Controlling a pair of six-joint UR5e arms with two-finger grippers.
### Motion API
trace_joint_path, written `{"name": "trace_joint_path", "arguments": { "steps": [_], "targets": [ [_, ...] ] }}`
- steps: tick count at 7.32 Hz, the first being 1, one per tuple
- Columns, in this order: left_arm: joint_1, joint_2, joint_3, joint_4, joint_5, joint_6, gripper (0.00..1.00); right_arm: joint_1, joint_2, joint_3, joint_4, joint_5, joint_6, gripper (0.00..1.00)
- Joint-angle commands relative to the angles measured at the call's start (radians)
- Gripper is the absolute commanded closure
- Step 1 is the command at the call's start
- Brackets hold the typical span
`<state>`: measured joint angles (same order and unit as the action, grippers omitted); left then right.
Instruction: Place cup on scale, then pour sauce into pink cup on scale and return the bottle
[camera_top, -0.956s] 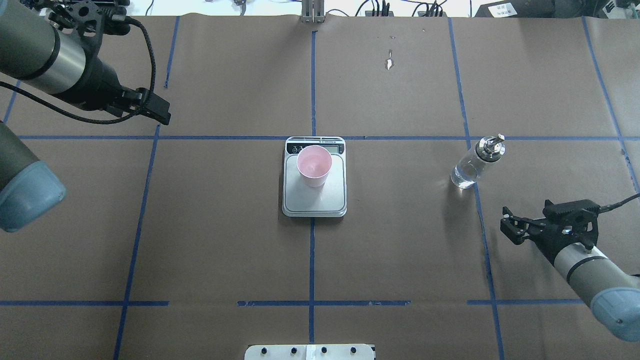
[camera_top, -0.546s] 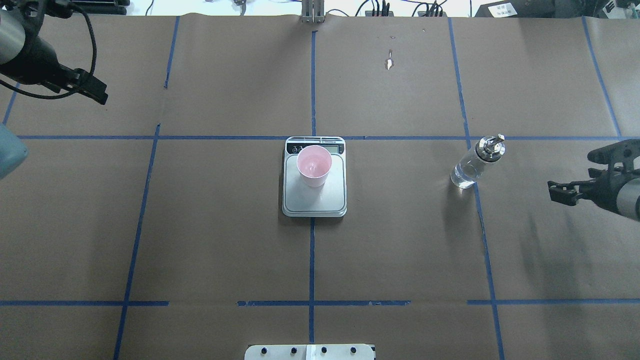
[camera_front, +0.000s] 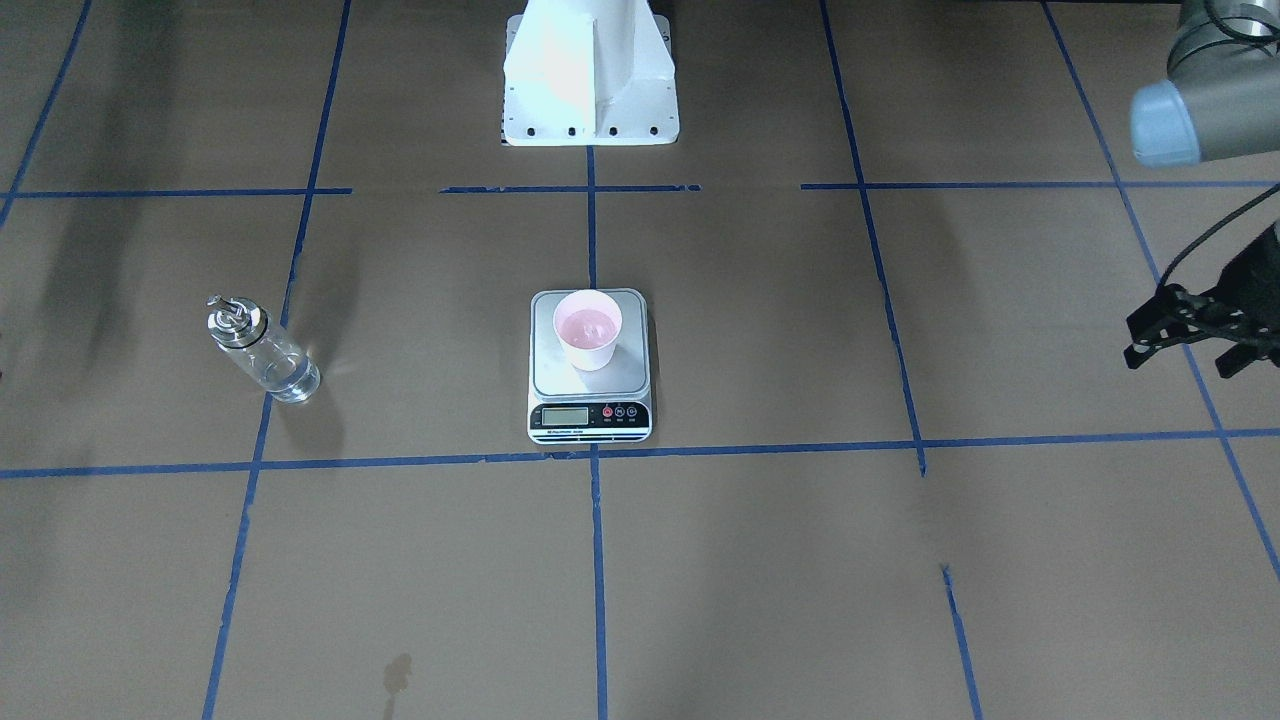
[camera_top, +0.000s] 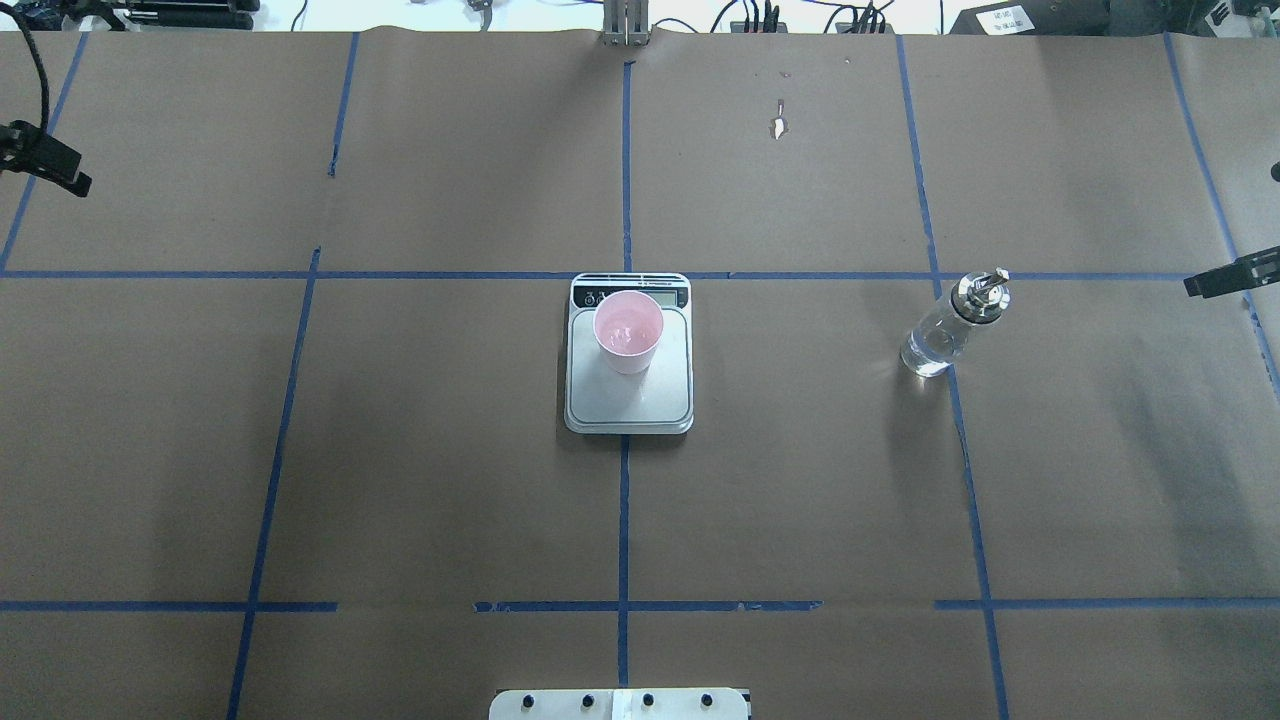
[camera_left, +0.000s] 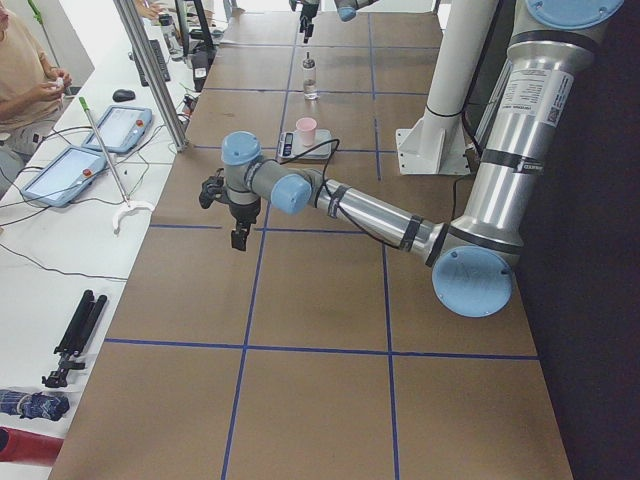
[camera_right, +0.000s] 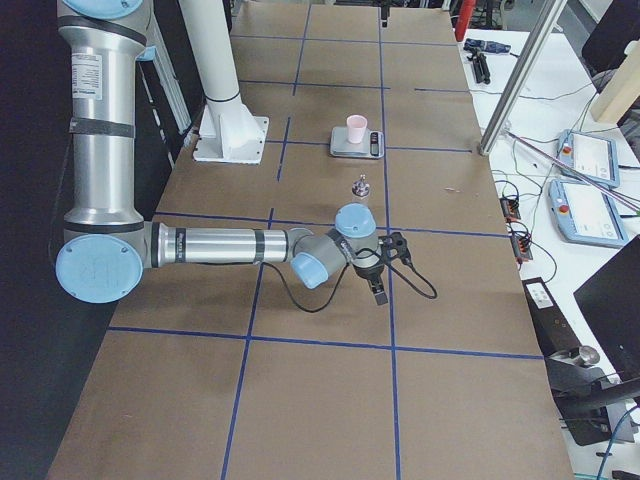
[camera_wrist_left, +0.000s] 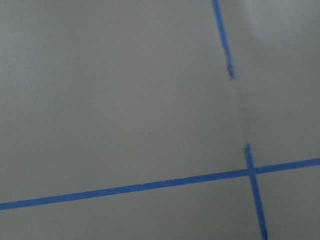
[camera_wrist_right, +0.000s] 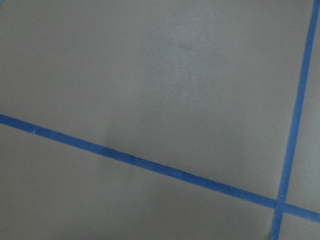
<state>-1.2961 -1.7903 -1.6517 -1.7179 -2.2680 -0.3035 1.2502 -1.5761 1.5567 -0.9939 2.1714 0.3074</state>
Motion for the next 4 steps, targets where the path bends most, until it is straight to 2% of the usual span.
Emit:
{"name": "trace_joint_path", "arguments": {
  "steps": [1,3,4],
  "targets": [
    [-0.150,0.012,0.180,-0.035,-0.035,0.291,0.00,0.142,0.108,-0.036,-0.323,0.090,-0.277,0.00],
    [-0.163,0.063,0.213,-0.057,-0.018,0.279,0.00,0.189,0.130,-0.047,-0.501,0.123,-0.373,0.00],
    [-0.199,0.039,0.216,-0.031,-0.027,0.276,0.00,0.202,0.131,-0.088,-0.543,0.126,-0.443,0.00]
  ]
}}
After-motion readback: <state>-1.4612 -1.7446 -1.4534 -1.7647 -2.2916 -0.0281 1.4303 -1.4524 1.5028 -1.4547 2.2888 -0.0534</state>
